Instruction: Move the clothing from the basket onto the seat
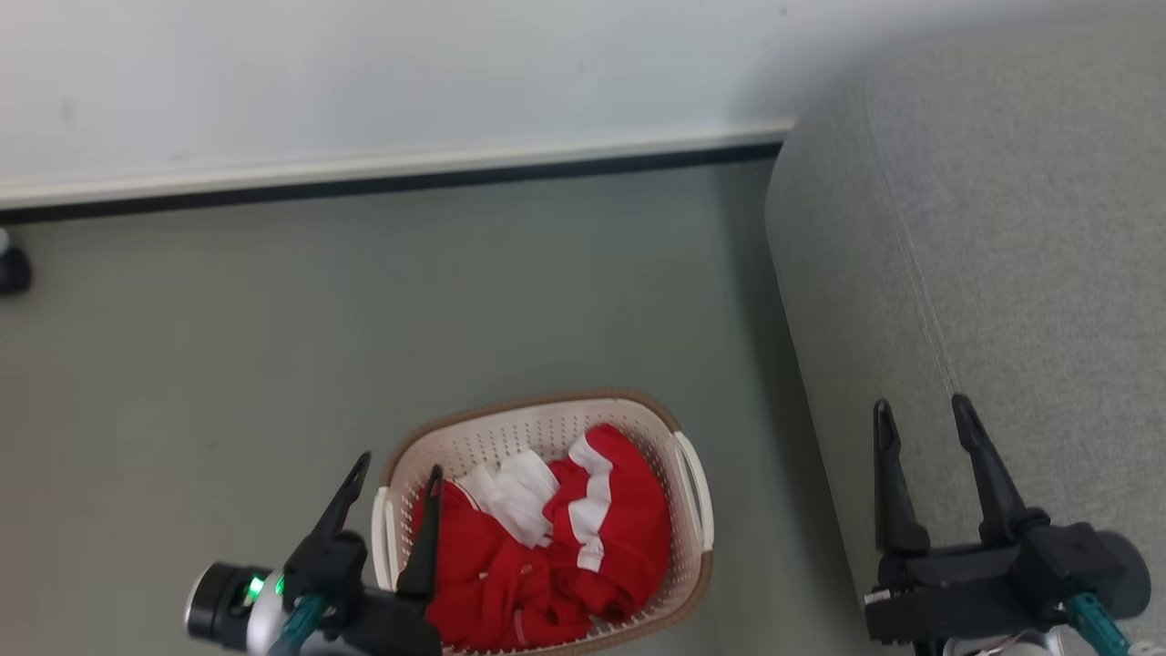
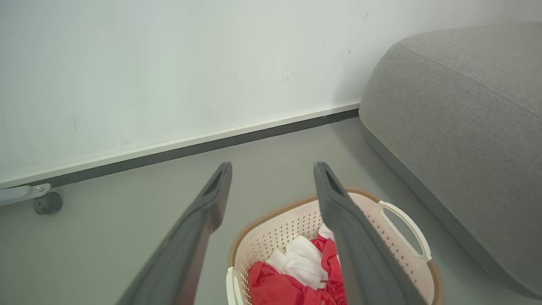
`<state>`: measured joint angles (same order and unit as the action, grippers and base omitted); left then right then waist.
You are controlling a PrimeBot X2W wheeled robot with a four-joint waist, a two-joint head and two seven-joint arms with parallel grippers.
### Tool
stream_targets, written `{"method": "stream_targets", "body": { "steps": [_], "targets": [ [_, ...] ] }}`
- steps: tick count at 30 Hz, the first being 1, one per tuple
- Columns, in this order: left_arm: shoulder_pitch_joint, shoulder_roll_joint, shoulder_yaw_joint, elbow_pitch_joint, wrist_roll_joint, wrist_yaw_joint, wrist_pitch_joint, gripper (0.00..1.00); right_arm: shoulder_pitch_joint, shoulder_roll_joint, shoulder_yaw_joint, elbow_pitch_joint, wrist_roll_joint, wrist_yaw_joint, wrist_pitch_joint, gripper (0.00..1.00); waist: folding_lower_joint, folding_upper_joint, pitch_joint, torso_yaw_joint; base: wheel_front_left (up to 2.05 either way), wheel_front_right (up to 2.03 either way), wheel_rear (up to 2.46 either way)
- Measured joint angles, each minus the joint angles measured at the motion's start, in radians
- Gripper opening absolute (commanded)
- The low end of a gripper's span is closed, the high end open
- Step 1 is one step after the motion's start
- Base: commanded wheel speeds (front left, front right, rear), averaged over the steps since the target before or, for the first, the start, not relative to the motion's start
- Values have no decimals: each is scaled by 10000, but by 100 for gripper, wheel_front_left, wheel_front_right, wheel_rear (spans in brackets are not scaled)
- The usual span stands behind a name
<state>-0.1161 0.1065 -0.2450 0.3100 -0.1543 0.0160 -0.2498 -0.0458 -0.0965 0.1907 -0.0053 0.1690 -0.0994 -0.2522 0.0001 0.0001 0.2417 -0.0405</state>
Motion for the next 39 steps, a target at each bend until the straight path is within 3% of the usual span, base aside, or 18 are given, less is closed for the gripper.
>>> {"method": "stream_targets", "body": {
  "steps": [19, 39],
  "targets": [
    [-2648, -209, -1555, 2656, 1235, -698, 433, 100, -1559, 94, 67, -1551, -221, 115, -46, 100, 0, 1, 2907, -1092, 0, 0, 0],
    [-5560, 59, -1799, 4454, 1987, -882, 1175, 100, -3054, 205, 31, -2775, -309, 130, -46, 100, 0, 1, 5963, -1808, 0, 0, 0]
  ]
}}
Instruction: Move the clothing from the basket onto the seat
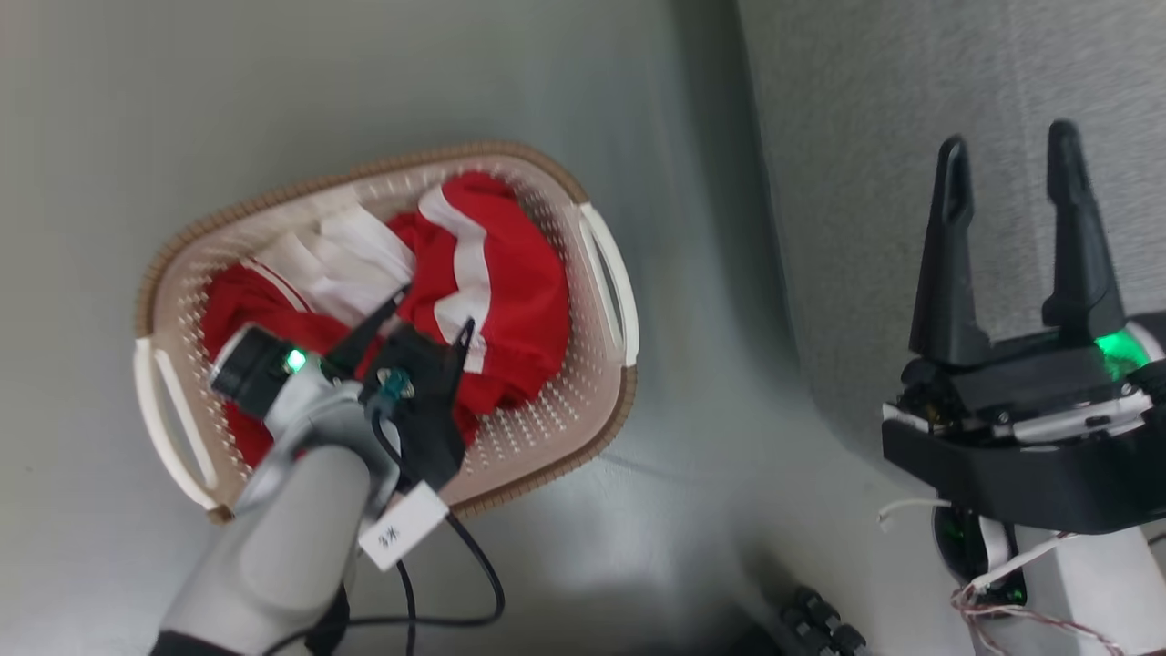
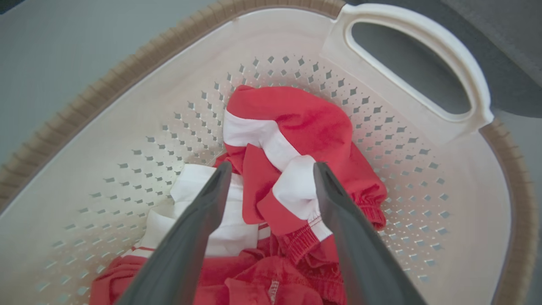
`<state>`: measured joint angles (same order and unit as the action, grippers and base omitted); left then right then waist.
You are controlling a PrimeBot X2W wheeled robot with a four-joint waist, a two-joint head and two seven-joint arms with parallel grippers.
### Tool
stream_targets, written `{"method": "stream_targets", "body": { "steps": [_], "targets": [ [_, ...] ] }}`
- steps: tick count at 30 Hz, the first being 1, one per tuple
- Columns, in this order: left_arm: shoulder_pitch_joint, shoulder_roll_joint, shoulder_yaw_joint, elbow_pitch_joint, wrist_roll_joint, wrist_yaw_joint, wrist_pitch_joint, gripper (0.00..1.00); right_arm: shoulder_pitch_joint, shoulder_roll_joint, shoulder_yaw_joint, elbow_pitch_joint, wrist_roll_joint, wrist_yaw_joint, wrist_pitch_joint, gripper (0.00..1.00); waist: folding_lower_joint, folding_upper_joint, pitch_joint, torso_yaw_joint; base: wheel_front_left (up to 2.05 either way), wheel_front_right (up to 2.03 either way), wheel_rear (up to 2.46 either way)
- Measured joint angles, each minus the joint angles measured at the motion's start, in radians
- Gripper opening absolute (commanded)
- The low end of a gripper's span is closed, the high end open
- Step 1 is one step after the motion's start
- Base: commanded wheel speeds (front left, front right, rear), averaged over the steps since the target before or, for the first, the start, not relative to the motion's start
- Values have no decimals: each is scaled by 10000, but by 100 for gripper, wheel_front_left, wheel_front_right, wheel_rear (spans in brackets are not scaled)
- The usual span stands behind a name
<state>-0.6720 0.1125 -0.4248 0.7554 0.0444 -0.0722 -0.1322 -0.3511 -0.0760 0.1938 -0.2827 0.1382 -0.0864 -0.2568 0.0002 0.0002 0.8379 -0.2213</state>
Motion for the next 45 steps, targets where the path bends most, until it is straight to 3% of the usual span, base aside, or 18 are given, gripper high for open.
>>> {"method": "stream_targets", "body": {
  "steps": [12, 20, 21, 22, 25, 40, 45],
  "targets": [
    [-1174, 251, -42, 761, 215, -121, 88, 100, -924, 75, 31, -224, -151, -2, -2, 100, 0, -1, 1693, -129, 0, 0, 0],
    [-1639, 213, -46, 1300, 226, -146, 59, 97, -1129, 104, 155, -161, -226, -2, -2, 100, -1, 0, 2156, -178, 0, 0, 0],
    [-1683, 201, -50, 1373, 255, -130, 59, 70, -1141, 104, 169, -155, -232, -2, -2, 100, -2, -1, 2169, -188, 0, 0, 0],
    [-1713, 186, -56, 1440, 280, -88, 59, 50, -1155, 105, 174, -150, -236, -2, -2, 100, -2, -1, 2179, -197, 0, 0, 0],
    [-1827, 115, -50, 1649, 280, -52, 46, 0, -1235, 107, 205, -98, -245, -2, -2, 100, -2, -1, 2193, -212, 0, 0, 0],
    [-1830, -395, 219, 2069, -366, 2, -1003, 0, -1458, 119, 150, 997, -339, -2, -2, 100, -2, -3, 1420, -29, 0, 0, 0],
    [-1795, -500, 244, 1956, -550, -173, -1126, 0, -1456, 121, 58, 1680, -332, 73, -2, 100, -2, -3, 845, 150, 0, 0, 0]
  ]
}}
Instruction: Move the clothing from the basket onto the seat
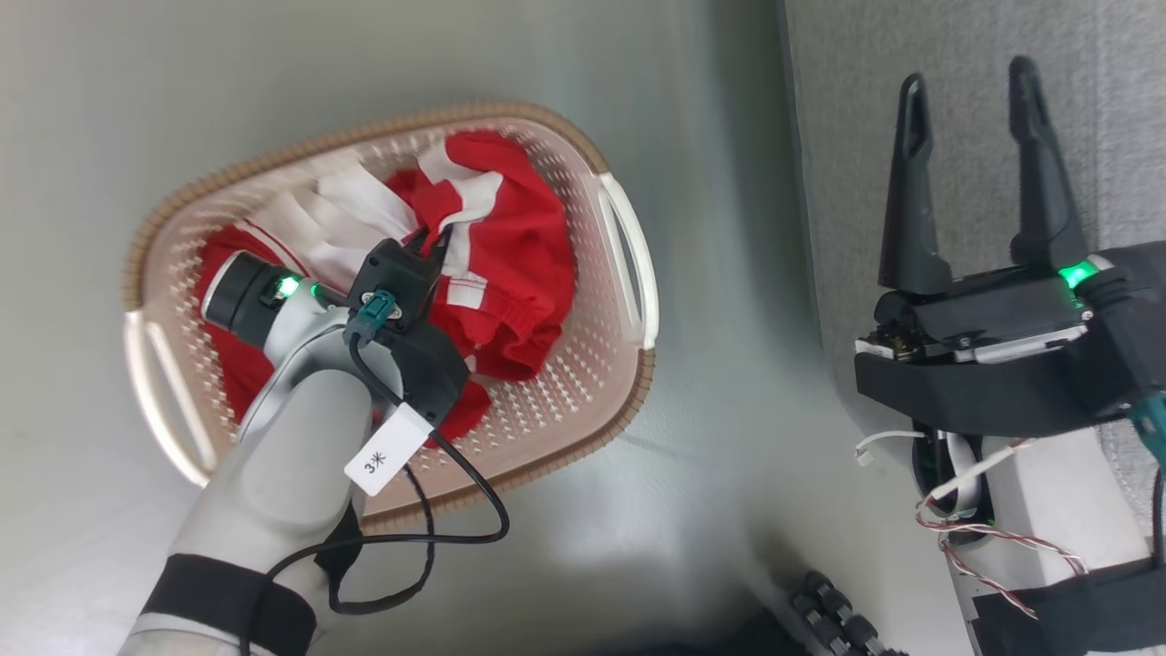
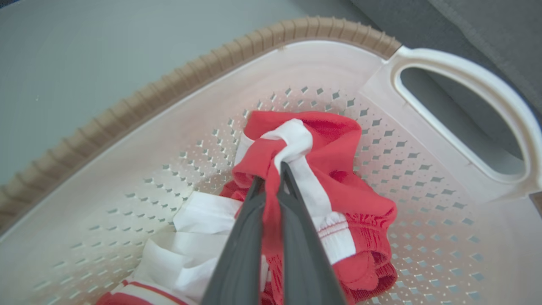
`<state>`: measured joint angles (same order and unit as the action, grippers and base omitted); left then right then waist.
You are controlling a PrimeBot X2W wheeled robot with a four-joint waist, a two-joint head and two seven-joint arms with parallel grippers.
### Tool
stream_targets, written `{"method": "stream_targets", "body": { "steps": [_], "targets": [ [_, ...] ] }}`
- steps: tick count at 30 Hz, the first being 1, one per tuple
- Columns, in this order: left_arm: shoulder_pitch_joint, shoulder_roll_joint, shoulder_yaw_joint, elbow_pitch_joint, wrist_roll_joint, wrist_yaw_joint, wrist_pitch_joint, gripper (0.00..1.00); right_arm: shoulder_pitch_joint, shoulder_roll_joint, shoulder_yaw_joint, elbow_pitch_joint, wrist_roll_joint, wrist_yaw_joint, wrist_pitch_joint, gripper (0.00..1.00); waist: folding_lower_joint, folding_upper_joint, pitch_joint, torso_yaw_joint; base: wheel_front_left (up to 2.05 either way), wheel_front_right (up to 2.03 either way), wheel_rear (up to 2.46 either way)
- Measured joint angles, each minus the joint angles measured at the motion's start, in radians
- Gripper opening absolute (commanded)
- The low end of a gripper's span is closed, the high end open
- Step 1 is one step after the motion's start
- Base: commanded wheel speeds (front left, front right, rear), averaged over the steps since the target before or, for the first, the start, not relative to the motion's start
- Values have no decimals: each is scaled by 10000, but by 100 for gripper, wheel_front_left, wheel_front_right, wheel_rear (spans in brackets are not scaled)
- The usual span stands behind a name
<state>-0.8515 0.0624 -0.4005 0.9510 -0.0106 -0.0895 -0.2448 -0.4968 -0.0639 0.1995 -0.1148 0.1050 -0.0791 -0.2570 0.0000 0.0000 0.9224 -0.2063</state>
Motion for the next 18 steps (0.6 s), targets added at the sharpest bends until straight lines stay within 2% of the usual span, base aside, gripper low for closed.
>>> {"method": "stream_targets", "body": {
  "steps": [10, 18],
  "targets": [
    [170, -134, -144, -734, -533, -215, -48, 0, 142, -2, -157, 1306, 102, 107, 0, 100, -1, -1, -1349, 477, 0, 0, 0],
    [207, -176, -330, -2019, -945, -337, -48, 0, 287, -59, -502, 2313, 286, 267, 0, 100, -1, -1, -2659, 932, 0, 0, 0]
  ]
}}
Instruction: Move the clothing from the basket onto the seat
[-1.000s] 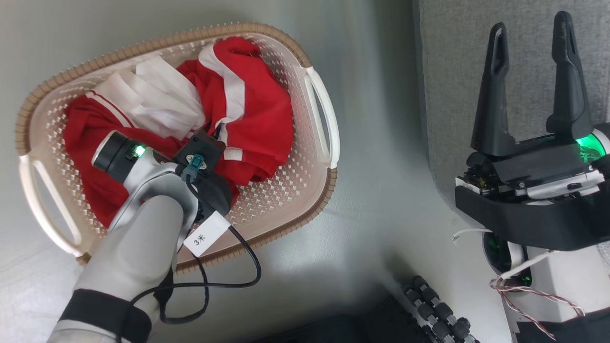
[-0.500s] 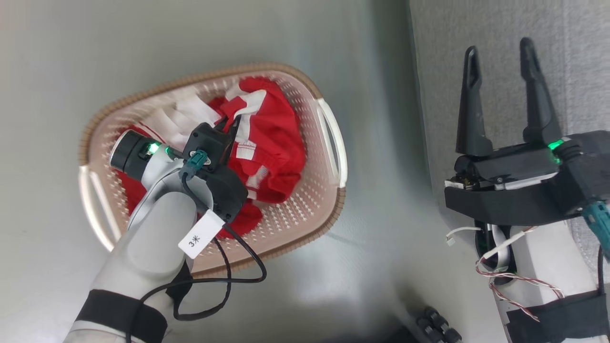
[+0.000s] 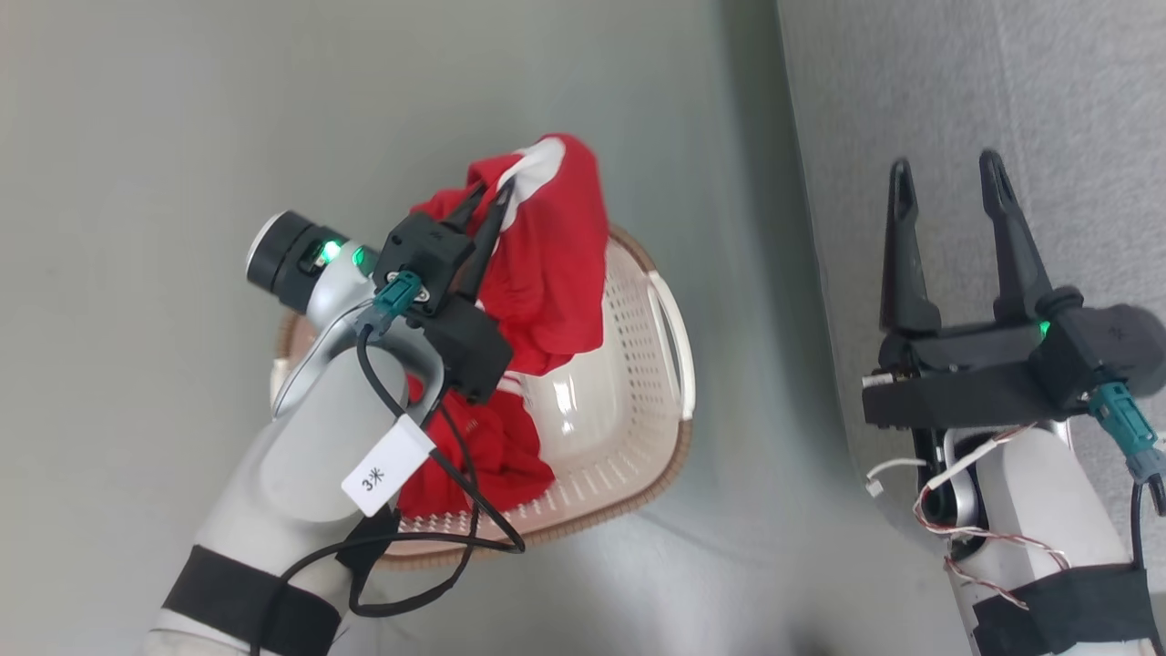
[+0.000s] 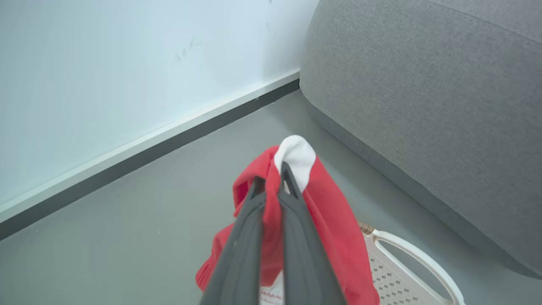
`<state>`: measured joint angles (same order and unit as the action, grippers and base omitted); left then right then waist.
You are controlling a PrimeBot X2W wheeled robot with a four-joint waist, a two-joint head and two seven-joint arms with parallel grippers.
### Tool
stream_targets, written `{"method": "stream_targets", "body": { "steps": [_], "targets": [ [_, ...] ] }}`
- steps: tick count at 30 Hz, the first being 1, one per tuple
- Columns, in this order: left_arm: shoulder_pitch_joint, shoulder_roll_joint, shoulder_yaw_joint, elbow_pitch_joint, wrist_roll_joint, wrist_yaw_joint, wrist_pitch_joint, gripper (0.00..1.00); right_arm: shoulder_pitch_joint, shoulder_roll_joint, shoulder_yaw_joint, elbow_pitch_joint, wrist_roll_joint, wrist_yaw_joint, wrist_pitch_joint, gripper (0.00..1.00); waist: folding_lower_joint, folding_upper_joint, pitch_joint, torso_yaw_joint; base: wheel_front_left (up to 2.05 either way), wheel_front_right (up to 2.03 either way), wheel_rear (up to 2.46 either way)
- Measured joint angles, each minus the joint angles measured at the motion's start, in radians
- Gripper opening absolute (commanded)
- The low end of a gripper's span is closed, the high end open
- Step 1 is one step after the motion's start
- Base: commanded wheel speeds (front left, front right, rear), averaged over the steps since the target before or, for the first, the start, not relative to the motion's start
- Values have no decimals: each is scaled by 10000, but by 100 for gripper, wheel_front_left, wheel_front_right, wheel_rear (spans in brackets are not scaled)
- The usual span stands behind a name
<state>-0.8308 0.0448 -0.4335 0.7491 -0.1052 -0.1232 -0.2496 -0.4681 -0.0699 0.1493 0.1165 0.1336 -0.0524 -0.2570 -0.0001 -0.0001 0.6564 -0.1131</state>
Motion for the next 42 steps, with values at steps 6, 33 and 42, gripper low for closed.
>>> {"method": "stream_targets", "body": {
  "steps": [6, 33, 42],
  "targets": [
    [-67, -19, -150, -546, -132, -4, 0, 0, 180, -8, -140, 579, 119, 107, 2, 100, 0, 0, -901, 269, 0, 0, 0],
    [-468, -94, -729, -25, -1561, -84, -2, 0, 1041, -165, 368, 2633, 240, 1248, 4, 100, -1, 0, -4968, 1187, 0, 0, 0],
    [31, -119, -1887, 102, -2566, -84, -2, 0, 1003, -15, 1634, 3902, 219, 1672, 4, 100, 0, 0, -6330, 1334, 0, 0, 0]
  ]
}}
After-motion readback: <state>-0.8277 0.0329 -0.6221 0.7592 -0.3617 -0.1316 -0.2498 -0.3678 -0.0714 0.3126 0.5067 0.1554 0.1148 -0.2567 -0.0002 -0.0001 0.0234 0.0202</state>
